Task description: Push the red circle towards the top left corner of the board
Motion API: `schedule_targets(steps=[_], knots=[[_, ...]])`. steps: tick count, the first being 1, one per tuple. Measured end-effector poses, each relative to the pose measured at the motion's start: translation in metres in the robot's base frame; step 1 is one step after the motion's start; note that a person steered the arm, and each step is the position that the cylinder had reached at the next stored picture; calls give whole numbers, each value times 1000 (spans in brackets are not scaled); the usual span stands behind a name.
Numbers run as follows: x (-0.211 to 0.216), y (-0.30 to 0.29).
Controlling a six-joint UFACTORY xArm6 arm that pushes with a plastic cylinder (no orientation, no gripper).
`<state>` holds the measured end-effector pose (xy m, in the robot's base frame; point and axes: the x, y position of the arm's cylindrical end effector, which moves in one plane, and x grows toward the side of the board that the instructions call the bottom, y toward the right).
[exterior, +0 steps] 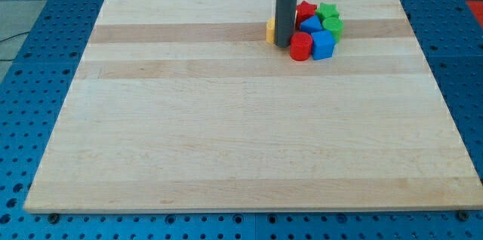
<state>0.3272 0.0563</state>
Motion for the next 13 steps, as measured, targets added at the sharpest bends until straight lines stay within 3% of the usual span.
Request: schedule_targets(steps=[2,4,5,6,10,12,13], knots=[[1,-5],[21,-75],[47,-17],[62,82],[53,90],[25,39],[39,-11]])
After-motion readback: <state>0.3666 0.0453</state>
